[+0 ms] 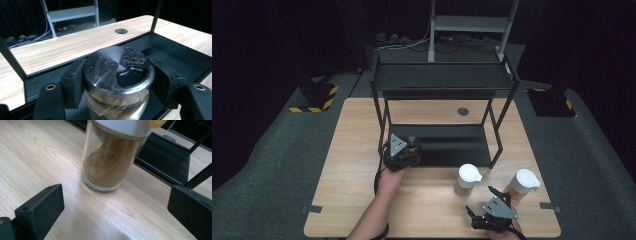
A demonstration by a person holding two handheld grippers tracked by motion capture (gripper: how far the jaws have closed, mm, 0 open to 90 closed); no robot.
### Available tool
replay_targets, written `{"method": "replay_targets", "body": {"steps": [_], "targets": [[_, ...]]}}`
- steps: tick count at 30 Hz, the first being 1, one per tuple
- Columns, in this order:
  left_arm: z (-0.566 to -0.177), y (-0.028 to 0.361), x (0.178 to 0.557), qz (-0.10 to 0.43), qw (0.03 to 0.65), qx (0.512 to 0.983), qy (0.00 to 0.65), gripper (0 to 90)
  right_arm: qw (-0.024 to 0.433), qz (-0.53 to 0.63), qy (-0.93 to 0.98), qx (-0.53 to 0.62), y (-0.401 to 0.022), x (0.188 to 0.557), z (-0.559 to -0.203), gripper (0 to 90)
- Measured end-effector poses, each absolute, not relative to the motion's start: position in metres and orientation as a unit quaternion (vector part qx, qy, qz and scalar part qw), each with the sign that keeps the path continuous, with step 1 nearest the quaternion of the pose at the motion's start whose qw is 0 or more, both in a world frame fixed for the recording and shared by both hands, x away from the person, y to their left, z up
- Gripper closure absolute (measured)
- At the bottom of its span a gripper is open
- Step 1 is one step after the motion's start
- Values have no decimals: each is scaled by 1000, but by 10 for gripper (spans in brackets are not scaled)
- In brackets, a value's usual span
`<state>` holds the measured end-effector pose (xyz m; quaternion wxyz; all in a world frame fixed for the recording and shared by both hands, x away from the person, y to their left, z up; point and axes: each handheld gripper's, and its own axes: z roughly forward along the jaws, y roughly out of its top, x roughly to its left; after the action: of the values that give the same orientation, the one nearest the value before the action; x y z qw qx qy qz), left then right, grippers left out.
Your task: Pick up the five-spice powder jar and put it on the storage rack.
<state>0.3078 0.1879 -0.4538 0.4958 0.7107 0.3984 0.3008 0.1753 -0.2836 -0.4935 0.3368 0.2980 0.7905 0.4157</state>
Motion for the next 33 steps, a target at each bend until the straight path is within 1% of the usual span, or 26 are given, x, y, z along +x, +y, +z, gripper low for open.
{"method": "replay_targets", "body": {"steps": [17,18,19,20,21,23,24,25,33], "targets": [[-452,187,309,297,491,712,403,327,336,415,791,298,-283,175,-493,0],[-452,186,310,298,490,712,405,315,336,415,791,298,-283,175,-493,0],[-452,185,310,298,489,710,410,285,336,415,791,299,-283,175,-493,0],[-451,184,310,297,487,711,411,232,336,415,791,299,-283,175,-493,0],[-451,183,310,299,485,711,413,232,336,415,791,299,-283,175,-493,0],[-451,178,307,309,477,710,414,164,336,415,791,298,-283,175,-493,0],[-451,173,305,319,471,706,422,77,336,415,791,299,-283,175,-493,0],[-451,173,305,319,471,706,422,42,336,415,791,299,-283,175,-493,0],[-450,174,303,322,476,710,407,8,336,415,791,298,-283,175,-493,0]]}}
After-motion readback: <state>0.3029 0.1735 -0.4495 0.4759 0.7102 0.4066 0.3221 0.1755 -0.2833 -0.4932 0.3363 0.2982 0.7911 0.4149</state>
